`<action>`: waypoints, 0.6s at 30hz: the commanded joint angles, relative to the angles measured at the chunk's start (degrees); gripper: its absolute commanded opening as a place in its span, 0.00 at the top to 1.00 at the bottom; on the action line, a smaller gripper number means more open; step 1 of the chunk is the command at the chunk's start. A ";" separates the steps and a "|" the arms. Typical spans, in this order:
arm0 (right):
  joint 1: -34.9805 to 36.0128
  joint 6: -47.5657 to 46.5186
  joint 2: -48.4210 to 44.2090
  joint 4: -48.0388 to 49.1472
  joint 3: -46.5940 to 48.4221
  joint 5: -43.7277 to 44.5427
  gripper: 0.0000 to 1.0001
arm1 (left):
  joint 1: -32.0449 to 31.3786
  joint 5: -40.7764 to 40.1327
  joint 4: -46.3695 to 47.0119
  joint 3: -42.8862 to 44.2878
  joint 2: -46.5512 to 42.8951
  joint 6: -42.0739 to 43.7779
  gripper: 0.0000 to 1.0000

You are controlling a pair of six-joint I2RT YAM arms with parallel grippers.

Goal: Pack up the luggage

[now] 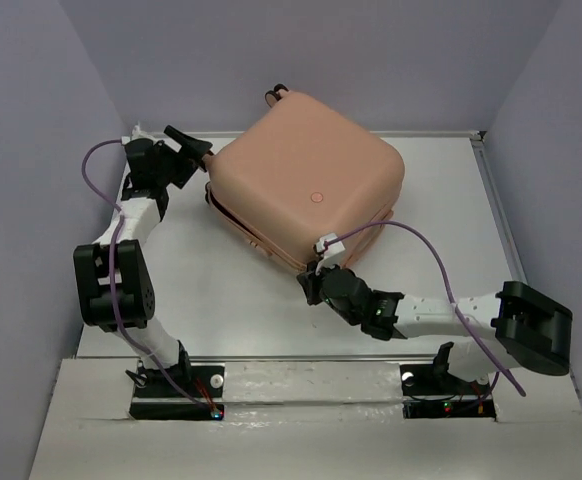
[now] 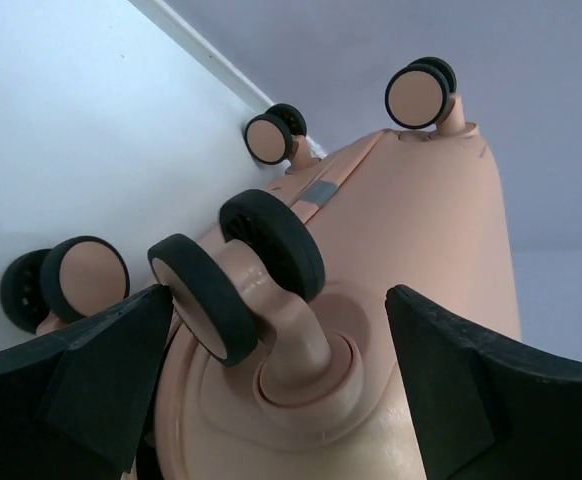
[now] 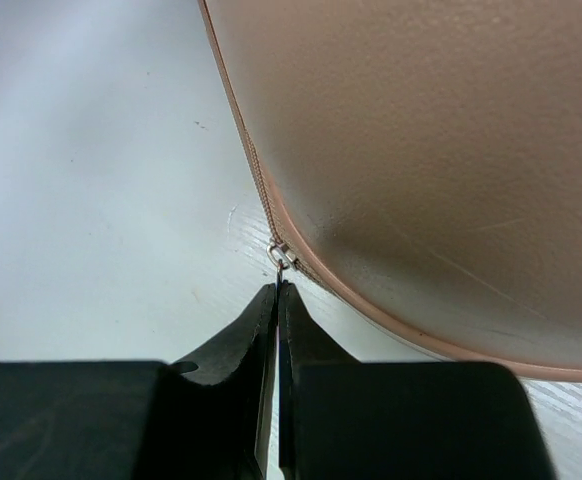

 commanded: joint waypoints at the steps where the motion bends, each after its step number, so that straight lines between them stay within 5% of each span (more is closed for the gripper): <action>1: 1.73 0.60 -2.58 4.59 -0.09 -4.88 0.93 | -0.33 4.11 8.50 3.29 3.34 -6.15 0.01; 11: 1.73 0.69 -2.58 4.33 0.00 -7.17 0.93 | -1.03 5.69 9.29 12.43 11.95 -8.61 0.01; 13: 1.73 0.78 -2.50 4.16 0.00 -7.17 0.93 | -1.12 5.60 11.47 12.44 12.57 -9.75 0.09; 15: 1.73 1.04 -2.41 3.89 0.17 -6.99 0.93 | -1.30 5.78 13.94 11.22 12.31 -10.81 0.46; 17: 1.73 0.87 -2.15 3.45 0.52 -6.73 0.93 | -1.21 5.60 16.58 9.38 11.35 -10.81 0.93; 18: 1.73 0.78 -2.06 3.28 0.70 -6.73 0.93 | -1.30 5.43 16.94 8.67 10.99 -10.38 0.94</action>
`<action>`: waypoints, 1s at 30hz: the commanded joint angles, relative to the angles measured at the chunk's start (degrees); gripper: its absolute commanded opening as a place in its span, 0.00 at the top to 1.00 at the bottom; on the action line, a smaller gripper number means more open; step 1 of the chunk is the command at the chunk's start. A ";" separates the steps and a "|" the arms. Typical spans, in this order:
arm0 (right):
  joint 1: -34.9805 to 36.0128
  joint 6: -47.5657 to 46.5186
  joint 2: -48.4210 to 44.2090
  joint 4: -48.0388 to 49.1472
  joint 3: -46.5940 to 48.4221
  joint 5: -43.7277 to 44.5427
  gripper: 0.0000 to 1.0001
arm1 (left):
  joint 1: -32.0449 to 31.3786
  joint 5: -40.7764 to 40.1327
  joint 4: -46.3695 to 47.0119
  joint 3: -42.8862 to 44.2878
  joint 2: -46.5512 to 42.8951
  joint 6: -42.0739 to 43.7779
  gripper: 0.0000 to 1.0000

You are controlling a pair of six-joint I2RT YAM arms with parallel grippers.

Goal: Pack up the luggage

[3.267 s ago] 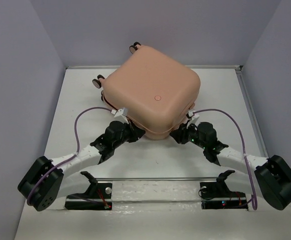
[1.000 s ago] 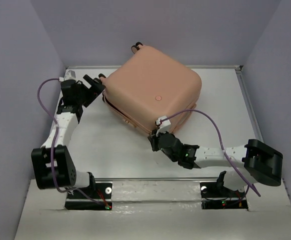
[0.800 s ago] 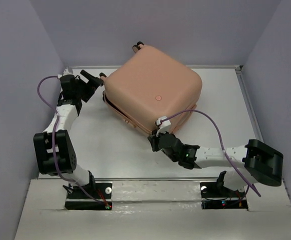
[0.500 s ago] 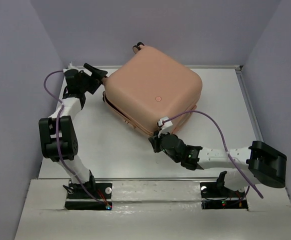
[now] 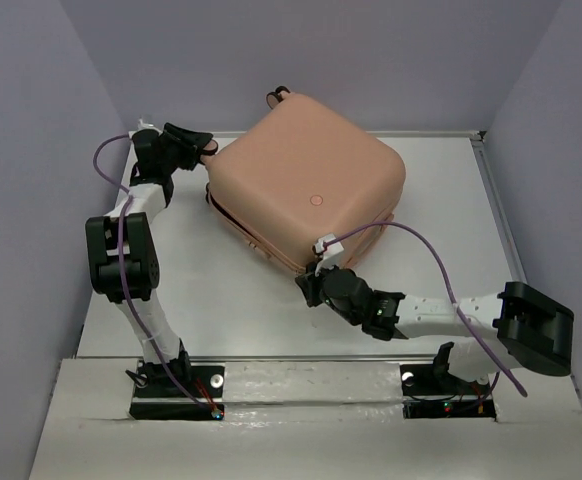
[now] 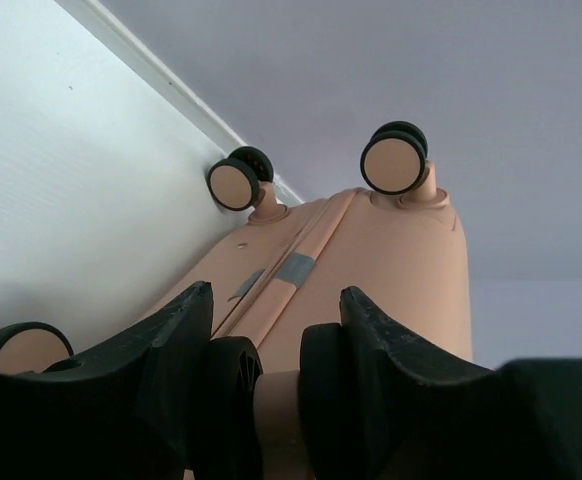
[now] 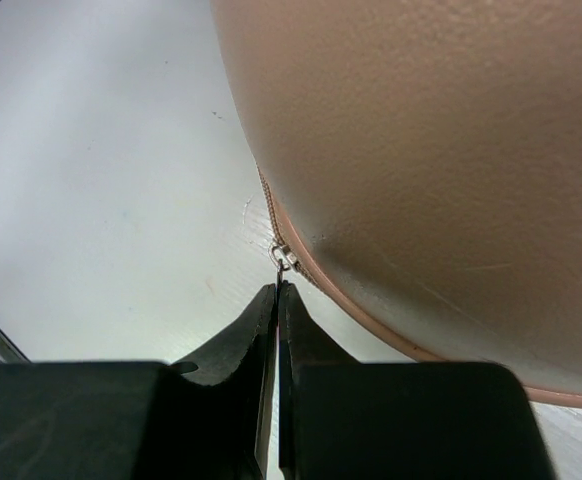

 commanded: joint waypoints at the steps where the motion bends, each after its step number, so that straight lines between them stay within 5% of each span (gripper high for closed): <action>1: 1.21 0.50 -1.31 3.25 1.18 -4.11 0.93 | -0.56 2.76 9.77 -1.52 -3.08 -0.19 0.94; 9: -3.28 -0.73 -4.47 2.73 1.18 -9.37 0.93 | -0.73 -2.77 14.87 -23.12 -17.24 2.36 0.94; 14: -8.81 -3.02 -5.71 0.62 3.55 -13.77 0.93 | -3.01 -8.66 16.81 -40.52 -34.00 4.55 0.94; 20: -9.35 -6.18 -2.38 -2.81 11.97 -18.93 0.93 | -14.07 -14.80 10.77 -60.64 -55.09 6.32 0.94; 23: -7.16 -3.29 4.80 -0.18 15.94 -25.27 0.93 | -23.37 -18.06 6.09 -65.05 -66.06 4.92 0.94; 30: 2.61 -3.99 14.60 -1.50 23.25 -24.23 0.93 | -34.03 -23.08 -4.19 -64.03 -76.21 4.12 0.94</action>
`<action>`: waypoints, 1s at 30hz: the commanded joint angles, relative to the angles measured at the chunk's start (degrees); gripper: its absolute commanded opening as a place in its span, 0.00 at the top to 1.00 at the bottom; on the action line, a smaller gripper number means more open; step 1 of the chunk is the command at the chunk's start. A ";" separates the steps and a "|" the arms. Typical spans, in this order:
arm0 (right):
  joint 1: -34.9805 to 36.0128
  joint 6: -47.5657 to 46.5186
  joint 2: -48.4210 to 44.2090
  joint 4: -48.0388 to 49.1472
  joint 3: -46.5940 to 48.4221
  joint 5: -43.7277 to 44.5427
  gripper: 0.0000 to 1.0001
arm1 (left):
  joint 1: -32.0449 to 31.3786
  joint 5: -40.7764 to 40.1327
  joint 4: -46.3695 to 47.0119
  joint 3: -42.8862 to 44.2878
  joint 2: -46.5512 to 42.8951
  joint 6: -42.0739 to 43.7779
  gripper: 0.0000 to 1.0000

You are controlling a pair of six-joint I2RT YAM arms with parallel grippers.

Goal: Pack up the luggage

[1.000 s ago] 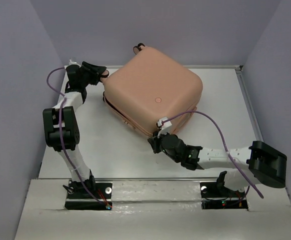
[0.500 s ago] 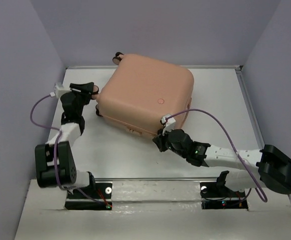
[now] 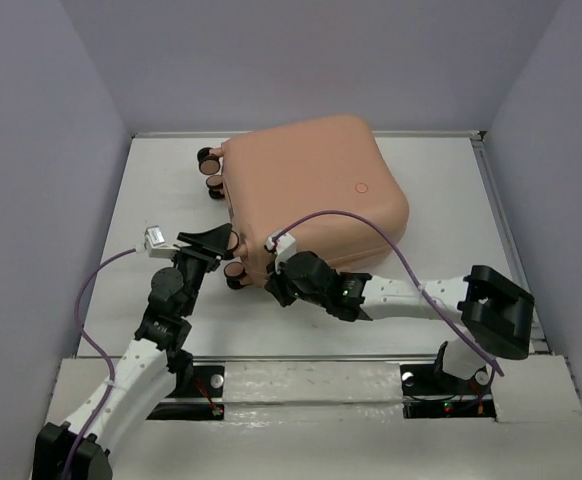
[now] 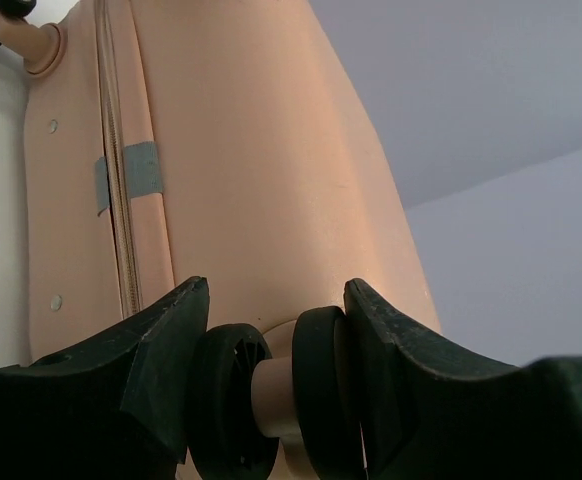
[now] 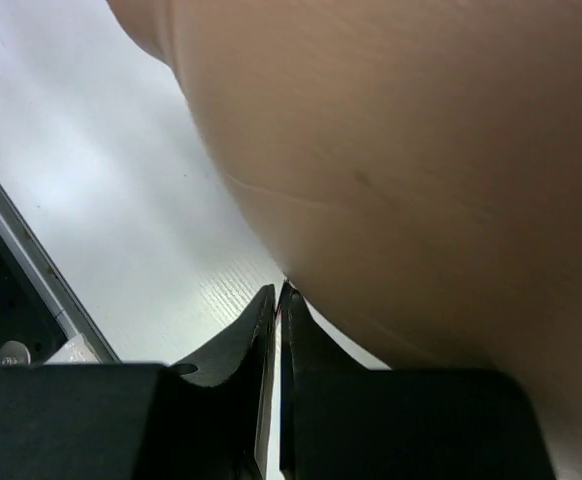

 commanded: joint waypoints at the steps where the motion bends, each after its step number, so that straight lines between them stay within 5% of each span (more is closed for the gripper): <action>1: 3.41 1.98 0.83 12.34 2.97 -5.58 0.93 | -10.53 7.96 -11.38 0.66 -3.36 6.46 0.94; 10: -2.21 1.71 -13.40 12.34 -10.21 -4.23 0.93 | -26.63 1.54 -3.94 7.94 11.91 9.18 0.94; 19: -2.21 6.19 -35.55 8.91 -25.08 5.78 0.93 | -32.08 11.28 0.03 39.66 43.37 16.13 0.94; 26: -2.21 7.34 -36.72 35.20 -36.50 13.78 0.93 | -32.88 20.26 -5.48 55.58 54.99 16.20 0.94; 30: -2.21 5.50 -32.25 39.49 -35.37 13.17 0.93 | -32.88 21.22 -15.60 63.22 55.70 20.33 0.94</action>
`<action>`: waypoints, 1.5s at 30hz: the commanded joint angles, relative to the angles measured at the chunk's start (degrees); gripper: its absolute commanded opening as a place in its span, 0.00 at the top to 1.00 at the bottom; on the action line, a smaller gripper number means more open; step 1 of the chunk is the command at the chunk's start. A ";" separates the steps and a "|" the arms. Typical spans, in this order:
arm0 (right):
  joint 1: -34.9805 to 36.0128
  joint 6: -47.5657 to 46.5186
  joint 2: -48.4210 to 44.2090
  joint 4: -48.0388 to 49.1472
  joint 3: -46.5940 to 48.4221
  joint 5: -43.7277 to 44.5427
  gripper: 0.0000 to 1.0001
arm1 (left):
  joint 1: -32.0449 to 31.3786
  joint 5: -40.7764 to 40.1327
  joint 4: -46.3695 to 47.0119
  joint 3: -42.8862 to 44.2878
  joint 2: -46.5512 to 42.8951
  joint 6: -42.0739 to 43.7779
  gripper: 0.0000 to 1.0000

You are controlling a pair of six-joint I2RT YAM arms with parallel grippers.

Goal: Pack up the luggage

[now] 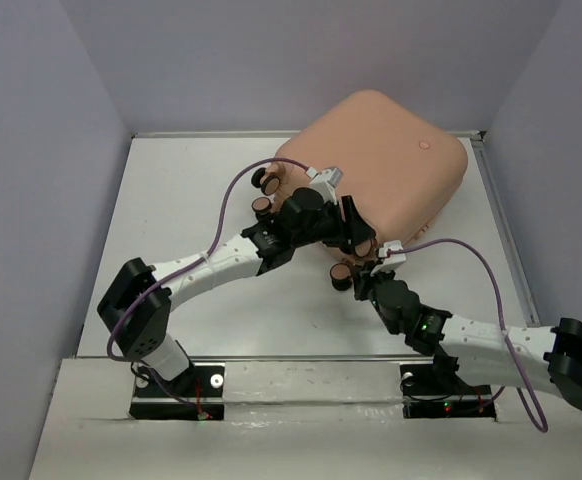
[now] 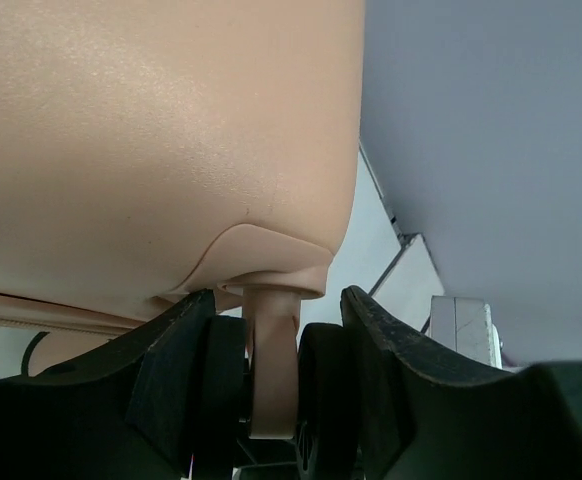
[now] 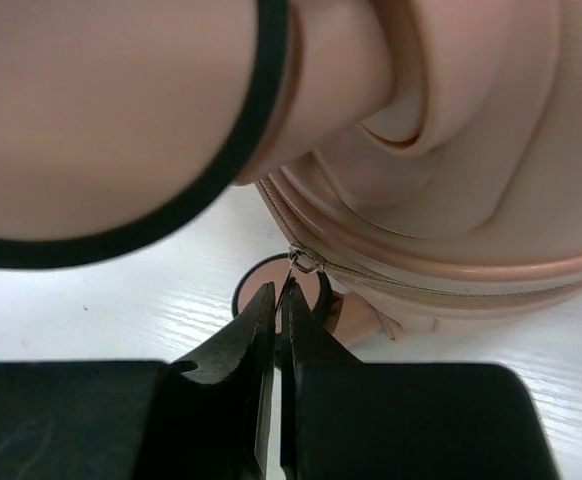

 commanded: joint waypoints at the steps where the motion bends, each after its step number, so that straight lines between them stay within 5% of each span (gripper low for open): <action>1: 4.28 1.54 3.13 26.41 1.94 -15.24 0.93 | -1.12 6.46 -0.19 10.04 0.49 5.09 0.90; 5: 4.28 0.38 7.09 31.56 0.10 -10.33 0.93 | 0.19 1.60 -13.16 14.34 -3.19 12.46 0.22; 8: 4.28 2.15 4.99 28.49 -0.70 -8.92 0.93 | 8.43 -2.11 -17.94 11.11 -12.41 15.64 0.07; 13: 4.28 1.89 1.39 22.94 -0.52 -9.26 0.93 | 31.08 -3.88 -27.08 4.86 -20.26 23.78 0.06; 15: 4.28 2.06 1.03 21.97 -0.52 -9.26 0.93 | 33.49 -4.33 -27.72 4.24 -19.65 27.31 0.06; 20: 4.28 2.15 1.82 21.18 0.35 -11.11 0.93 | 34.91 -2.84 -23.70 5.90 -12.36 38.38 0.03; 28: 4.28 3.03 3.57 21.18 0.00 -12.25 0.93 | 34.91 4.64 -27.27 20.31 1.79 51.92 0.03; 35: 4.28 3.90 4.11 20.57 0.36 -13.57 0.93 | 34.91 4.90 -30.79 28.58 10.32 54.93 0.05; 38: 4.28 4.52 2.01 17.67 0.18 -14.36 0.93 | 34.82 6.30 -31.33 30.17 13.92 55.54 0.10; 42: 4.28 5.84 -3.61 7.51 0.53 -11.83 0.93 | 34.65 11.39 -31.24 29.99 16.30 55.81 0.30; 45: 4.28 6.72 -9.50 -4.80 4.21 -10.06 0.69 | 34.56 14.73 -30.71 28.41 17.18 55.81 0.46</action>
